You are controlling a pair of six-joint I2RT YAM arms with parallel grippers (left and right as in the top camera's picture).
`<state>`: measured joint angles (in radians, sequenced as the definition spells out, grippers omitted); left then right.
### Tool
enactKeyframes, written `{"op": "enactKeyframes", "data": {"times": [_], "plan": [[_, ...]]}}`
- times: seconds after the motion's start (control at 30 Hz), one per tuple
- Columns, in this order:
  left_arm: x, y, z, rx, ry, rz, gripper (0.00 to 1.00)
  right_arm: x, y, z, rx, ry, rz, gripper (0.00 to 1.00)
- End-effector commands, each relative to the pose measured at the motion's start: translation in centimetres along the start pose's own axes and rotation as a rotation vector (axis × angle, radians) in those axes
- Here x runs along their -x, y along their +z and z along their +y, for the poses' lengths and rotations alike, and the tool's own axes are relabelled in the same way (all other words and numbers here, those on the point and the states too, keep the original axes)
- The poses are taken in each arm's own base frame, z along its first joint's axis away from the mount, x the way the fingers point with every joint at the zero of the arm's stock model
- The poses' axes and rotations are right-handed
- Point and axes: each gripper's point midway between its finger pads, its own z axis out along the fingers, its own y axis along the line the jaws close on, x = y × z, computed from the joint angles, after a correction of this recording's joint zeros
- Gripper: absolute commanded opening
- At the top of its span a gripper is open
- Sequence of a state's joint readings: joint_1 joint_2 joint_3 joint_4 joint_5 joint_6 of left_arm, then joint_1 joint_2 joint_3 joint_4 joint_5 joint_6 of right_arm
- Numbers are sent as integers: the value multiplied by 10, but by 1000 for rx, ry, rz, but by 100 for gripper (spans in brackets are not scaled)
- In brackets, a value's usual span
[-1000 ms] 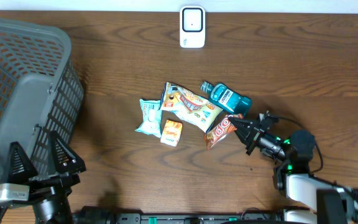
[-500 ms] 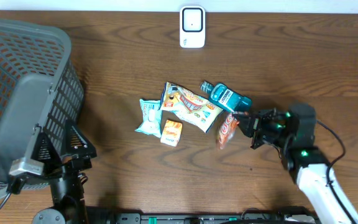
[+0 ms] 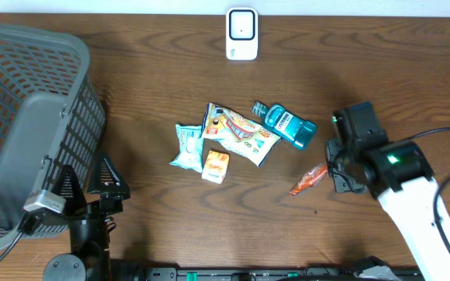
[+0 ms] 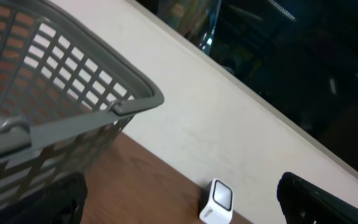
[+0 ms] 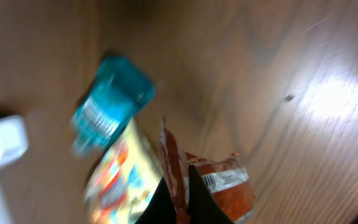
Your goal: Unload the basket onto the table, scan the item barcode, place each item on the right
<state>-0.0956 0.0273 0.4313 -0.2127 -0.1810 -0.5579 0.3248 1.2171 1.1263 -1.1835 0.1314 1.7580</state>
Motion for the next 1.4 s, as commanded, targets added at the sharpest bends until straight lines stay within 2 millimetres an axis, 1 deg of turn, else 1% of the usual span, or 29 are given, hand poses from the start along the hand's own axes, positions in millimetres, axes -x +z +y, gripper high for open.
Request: {"op": "enactKeyframes", "data": {"times": [0.0, 0.07, 0.13, 0.23, 0.3, 0.5, 0.6, 0.77, 0.83, 0.87, 0.9, 1.17, 1.23, 1.3, 1.37], "plan": [[-9, 1, 0, -6, -57, 39, 98, 15, 22, -4, -105, 61, -141, 2], [-16, 0, 2, 4, -115, 70, 98, 10, 38, -9, -183, 49, -134, 2], [-22, 0, 4, 14, -123, 91, 98, 2, 51, -14, -247, 44, -111, 2], [-28, 0, 6, 23, -117, 116, 98, -5, 64, -21, -313, 41, -88, 2], [-29, -1, 5, 17, -117, 125, 98, -6, 68, -23, -338, 38, -89, 2], [-35, -1, 3, 8, -115, 150, 98, -5, 68, -27, -358, 53, -97, 2], [-42, -3, 9, 31, -105, 178, 98, -5, 68, -27, -359, 53, -98, 1], [-53, -5, 17, 68, -89, 221, 98, -6, 70, -21, -334, 54, -90, 2], [-54, -6, 18, 71, -87, 226, 98, -6, 71, -22, -337, 17, -84, 9], [-54, -6, 18, 71, -87, 226, 98, -6, 71, -22, -339, -5, -81, 7], [-54, -6, 18, 71, -87, 226, 98, -6, 70, -23, -341, -18, -79, 2], [-54, -6, 18, 72, -87, 226, 98, -7, 71, -20, -332, -20, -73, 1], [-57, -6, 21, 82, -82, 238, 98, -8, 72, -18, -321, -19, -70, 1], [-58, -7, 22, 88, -112, 241, 98, -9, 73, -15, -309, -17, -67, 1], [-53, -5, 18, 74, -141, 221, 98, -9, 74, -13, -298, -16, -65, 1]]}}
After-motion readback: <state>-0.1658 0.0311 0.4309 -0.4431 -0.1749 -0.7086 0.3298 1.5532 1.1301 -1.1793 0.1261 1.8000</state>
